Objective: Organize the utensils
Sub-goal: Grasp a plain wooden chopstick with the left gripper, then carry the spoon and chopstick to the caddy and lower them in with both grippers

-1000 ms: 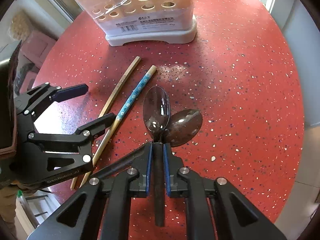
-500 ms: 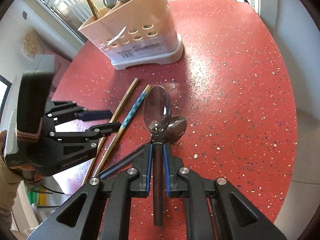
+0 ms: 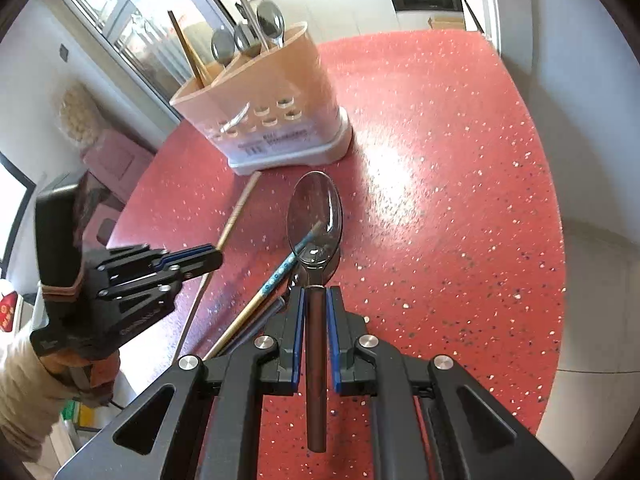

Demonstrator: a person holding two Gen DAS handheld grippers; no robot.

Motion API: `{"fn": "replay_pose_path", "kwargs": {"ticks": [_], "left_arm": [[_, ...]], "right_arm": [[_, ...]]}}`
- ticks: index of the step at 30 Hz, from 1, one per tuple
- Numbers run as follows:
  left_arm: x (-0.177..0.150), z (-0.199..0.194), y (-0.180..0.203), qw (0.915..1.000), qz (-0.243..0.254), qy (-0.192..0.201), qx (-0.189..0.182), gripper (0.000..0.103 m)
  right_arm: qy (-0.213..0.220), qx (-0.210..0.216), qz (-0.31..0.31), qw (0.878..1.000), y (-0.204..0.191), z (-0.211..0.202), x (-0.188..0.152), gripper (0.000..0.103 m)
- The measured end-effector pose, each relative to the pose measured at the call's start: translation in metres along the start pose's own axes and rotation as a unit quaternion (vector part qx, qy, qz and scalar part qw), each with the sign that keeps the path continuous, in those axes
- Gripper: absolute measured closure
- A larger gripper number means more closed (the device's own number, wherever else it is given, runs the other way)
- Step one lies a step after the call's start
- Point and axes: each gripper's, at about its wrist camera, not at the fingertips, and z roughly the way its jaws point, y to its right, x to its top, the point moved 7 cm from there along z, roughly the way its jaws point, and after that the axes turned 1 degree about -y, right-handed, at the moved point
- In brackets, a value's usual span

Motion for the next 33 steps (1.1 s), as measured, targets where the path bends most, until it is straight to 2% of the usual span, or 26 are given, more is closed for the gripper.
{"fn": "replay_pose_path", "kwargs": {"ticks": [7,12,18,27,33], "left_arm": [[0.005,-0.067,-0.023,0.9952,-0.037,0.090,-0.012,0.068],[0.024,-0.111,-0.050,0.9875,-0.059,0.145,-0.022,0.068],[0.059,-0.155,-0.069,0.9743,-0.075,0.211,-0.018,0.068],[0.132,-0.167,-0.104,0.9568,-0.100,0.273,-0.007,0.068],[0.173,-0.153,-0.120,0.9437,-0.118,0.309,-0.001,0.068]], "right_arm": [[0.054,0.010,-0.012,0.998,-0.010,-0.033,0.019,0.091],[0.083,0.012,-0.023,0.996,-0.024,-0.052,0.043,0.091],[0.122,0.013,-0.037,0.992,-0.041,-0.074,0.078,0.091],[0.166,0.011,-0.060,0.984,-0.067,-0.078,0.146,0.091],[0.199,0.008,-0.071,0.977,-0.080,-0.071,0.193,0.091]]}}
